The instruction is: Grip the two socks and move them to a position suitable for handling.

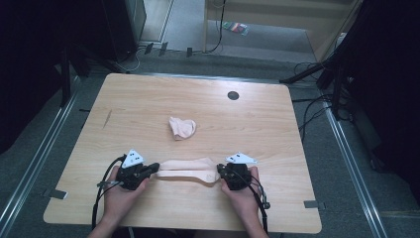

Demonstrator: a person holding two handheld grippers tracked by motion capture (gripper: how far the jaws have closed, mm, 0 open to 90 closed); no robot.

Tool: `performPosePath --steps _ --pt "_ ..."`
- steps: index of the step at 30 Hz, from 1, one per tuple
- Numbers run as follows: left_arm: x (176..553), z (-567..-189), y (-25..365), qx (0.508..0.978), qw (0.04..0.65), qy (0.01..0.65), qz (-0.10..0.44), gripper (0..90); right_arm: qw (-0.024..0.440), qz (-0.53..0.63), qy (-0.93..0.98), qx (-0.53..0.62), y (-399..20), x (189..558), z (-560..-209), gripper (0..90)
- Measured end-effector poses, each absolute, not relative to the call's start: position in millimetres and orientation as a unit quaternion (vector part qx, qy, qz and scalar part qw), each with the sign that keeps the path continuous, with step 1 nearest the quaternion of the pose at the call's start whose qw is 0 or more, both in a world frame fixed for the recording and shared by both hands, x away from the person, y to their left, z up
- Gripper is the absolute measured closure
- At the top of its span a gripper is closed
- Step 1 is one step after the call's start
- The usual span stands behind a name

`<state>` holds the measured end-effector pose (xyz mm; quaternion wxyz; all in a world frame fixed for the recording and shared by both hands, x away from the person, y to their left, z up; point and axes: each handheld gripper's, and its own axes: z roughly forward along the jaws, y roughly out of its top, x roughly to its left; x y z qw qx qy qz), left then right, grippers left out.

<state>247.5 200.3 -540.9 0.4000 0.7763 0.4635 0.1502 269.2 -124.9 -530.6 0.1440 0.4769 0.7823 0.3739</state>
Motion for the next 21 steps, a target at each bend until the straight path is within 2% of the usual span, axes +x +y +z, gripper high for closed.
performPosePath --steps 6,21 --pt "242.7 -540.0 196.1 0.774 0.424 0.452 0.13 90.0 0.137 0.382 0.782 0.474 -125.9 266.0 -529.5 88.6" --pt "238.2 -543.9 188.8 0.778 0.426 0.445 0.124 90.0 0.122 0.382 0.79 0.464 -120.0 263.5 -533.8 88.4"
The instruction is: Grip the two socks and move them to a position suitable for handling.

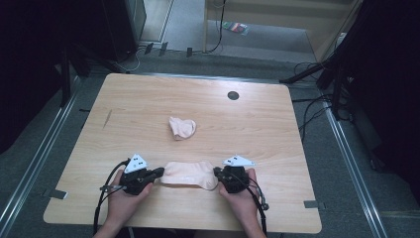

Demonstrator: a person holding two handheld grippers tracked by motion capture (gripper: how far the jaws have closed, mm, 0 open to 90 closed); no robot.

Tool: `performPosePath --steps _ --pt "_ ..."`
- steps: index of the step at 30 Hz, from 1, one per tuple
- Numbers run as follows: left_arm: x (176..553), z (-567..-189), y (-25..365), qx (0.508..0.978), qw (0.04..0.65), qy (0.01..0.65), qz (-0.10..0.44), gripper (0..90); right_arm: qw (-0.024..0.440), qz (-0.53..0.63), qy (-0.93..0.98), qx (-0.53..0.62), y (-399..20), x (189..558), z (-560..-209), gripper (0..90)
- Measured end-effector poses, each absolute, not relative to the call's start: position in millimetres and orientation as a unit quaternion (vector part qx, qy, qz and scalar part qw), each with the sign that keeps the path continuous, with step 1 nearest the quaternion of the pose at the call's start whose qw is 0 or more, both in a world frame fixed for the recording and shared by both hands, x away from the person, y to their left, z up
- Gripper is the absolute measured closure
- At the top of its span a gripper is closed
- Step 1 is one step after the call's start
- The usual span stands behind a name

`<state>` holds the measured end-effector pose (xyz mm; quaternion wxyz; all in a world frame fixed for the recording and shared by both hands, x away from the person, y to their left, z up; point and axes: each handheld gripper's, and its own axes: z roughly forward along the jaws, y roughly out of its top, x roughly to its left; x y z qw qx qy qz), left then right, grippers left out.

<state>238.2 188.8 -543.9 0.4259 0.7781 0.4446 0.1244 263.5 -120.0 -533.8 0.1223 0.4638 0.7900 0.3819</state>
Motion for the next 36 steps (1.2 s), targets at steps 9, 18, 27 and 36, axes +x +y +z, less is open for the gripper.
performPosePath --steps 9,18,27,36 --pt "237.0 -542.1 194.4 0.749 0.461 0.457 0.133 75.9 0.116 0.397 0.787 0.458 -121.4 263.7 -533.8 72.8" --pt "248.6 -538.4 218.8 0.713 0.483 0.488 0.142 26.2 0.141 0.423 0.77 0.456 -122.2 269.8 -520.8 42.3" --pt "266.7 -543.8 235.5 0.702 0.459 0.514 0.181 24.0 0.154 0.435 0.766 0.448 -96.0 297.4 -502.5 46.1" --pt "268.3 -548.4 234.9 0.692 0.46 0.523 0.191 24.1 0.117 0.45 0.766 0.443 -66.4 347.9 -497.0 64.7"
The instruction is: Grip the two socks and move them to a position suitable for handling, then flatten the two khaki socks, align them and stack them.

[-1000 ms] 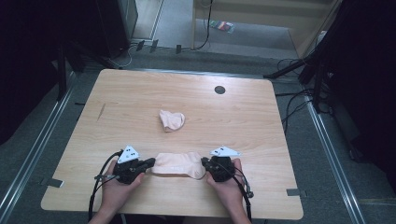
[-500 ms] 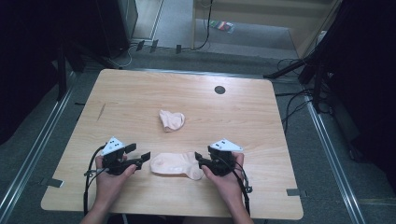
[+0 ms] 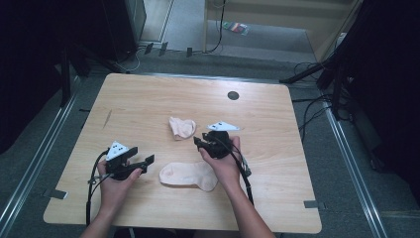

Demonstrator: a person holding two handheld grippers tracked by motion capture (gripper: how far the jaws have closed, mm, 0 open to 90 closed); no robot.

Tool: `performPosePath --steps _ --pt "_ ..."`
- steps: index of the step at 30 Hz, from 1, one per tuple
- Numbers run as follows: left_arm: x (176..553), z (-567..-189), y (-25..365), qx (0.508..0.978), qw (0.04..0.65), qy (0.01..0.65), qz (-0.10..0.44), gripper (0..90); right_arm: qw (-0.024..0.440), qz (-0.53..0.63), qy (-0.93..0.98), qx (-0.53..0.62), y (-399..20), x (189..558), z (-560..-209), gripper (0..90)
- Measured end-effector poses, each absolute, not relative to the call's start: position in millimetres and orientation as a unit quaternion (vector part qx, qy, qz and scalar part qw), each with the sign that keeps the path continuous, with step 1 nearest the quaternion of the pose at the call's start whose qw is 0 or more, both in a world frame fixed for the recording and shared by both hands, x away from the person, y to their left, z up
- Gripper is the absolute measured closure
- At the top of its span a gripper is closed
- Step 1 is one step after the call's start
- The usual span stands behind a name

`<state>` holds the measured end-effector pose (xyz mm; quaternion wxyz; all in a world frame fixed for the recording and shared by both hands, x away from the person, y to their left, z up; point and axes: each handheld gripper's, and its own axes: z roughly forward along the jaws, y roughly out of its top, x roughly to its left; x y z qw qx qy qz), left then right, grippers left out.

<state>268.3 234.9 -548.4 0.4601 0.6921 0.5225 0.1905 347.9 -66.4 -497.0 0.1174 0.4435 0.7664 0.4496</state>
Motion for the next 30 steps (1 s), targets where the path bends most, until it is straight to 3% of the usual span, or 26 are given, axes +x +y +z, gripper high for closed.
performPosePath --steps 7,11,15,20,24,27,30 --pt "268.0 -549.5 233.5 0.695 0.459 0.519 0.191 24.9 0.119 0.425 0.775 0.452 -49.4 391.3 -504.5 74.2" --pt "268.4 -549.8 233.5 0.695 0.46 0.519 0.192 25.2 0.084 0.417 0.78 0.459 -38.2 408.7 -505.4 77.9" --pt "269.0 -549.8 233.8 0.694 0.46 0.521 0.189 25.4 0.08 0.402 0.783 0.469 -25.4 421.9 -510.3 73.9" --pt "269.3 -549.8 234.1 0.693 0.461 0.522 0.188 25.5 0.089 0.385 0.777 0.491 -14.7 437.8 -520.0 57.5" --pt "269.6 -550.0 233.9 0.692 0.461 0.522 0.188 26.1 0.094 0.371 0.774 0.504 -8.6 444.6 -527.0 52.2" --pt "269.8 -549.9 233.7 0.695 0.459 0.521 0.187 26.6 0.096 0.363 0.78 0.501 -5.0 444.4 -530.2 54.3" --pt "270.1 -550.1 233.3 0.695 0.458 0.521 0.189 26.8 0.126 0.342 0.794 0.487 1.1 440.8 -533.5 62.9"
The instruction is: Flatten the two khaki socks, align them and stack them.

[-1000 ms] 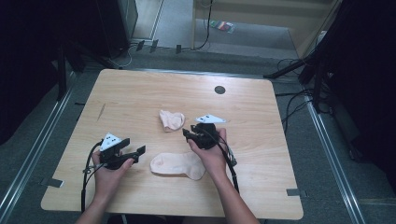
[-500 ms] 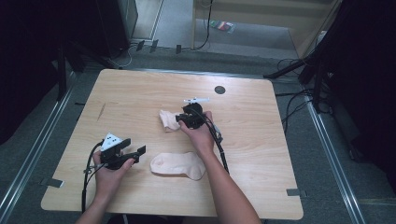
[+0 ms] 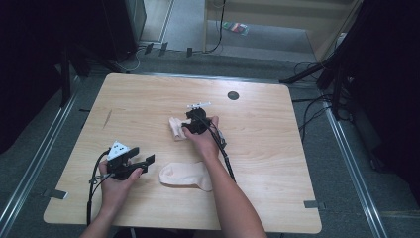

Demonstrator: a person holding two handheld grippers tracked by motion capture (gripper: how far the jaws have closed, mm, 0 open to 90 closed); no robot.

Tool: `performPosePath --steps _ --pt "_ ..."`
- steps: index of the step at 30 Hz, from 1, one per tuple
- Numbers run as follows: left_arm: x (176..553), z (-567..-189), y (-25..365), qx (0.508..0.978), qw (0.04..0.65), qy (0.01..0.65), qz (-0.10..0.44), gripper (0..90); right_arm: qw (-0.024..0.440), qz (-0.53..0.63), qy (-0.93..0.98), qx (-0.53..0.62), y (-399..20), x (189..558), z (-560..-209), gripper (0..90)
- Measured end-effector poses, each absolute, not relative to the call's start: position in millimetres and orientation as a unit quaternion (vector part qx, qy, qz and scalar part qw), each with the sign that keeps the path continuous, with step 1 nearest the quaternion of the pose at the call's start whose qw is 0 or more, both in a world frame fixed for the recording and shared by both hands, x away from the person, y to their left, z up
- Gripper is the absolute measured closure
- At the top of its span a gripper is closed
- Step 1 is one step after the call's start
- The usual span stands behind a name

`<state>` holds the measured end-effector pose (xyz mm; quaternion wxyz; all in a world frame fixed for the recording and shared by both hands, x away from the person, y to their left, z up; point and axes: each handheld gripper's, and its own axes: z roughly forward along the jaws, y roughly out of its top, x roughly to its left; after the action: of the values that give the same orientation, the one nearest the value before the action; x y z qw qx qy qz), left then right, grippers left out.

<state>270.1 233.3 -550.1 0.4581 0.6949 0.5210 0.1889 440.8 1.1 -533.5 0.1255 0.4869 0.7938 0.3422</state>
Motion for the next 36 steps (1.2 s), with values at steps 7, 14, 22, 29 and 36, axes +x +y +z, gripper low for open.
performPosePath --steps 7,14,22,29,36 --pt "270.6 -550.5 232.6 0.696 0.456 0.522 0.187 27.2 0.154 0.344 0.805 0.459 7.8 431.1 -526.2 82.7" --pt "277.1 -548.3 226.8 0.706 0.442 0.524 0.178 27.0 0.129 0.38 0.788 0.467 1.6 425.0 -511.6 87.3" --pt "305.8 -547.4 213.4 0.718 0.441 0.519 0.146 28.3 0.117 0.393 0.781 0.471 -1.7 416.4 -492.9 87.6" --pt "324.2 -548.3 193.8 0.746 0.426 0.492 0.14 36.5 0.092 0.381 0.772 0.5 -11.5 417.0 -503.2 87.3" --pt "333.0 -548.8 176.6 0.769 0.407 0.468 0.152 42.8 0.03 0.391 0.76 0.517 -25.5 409.7 -516.9 80.0"
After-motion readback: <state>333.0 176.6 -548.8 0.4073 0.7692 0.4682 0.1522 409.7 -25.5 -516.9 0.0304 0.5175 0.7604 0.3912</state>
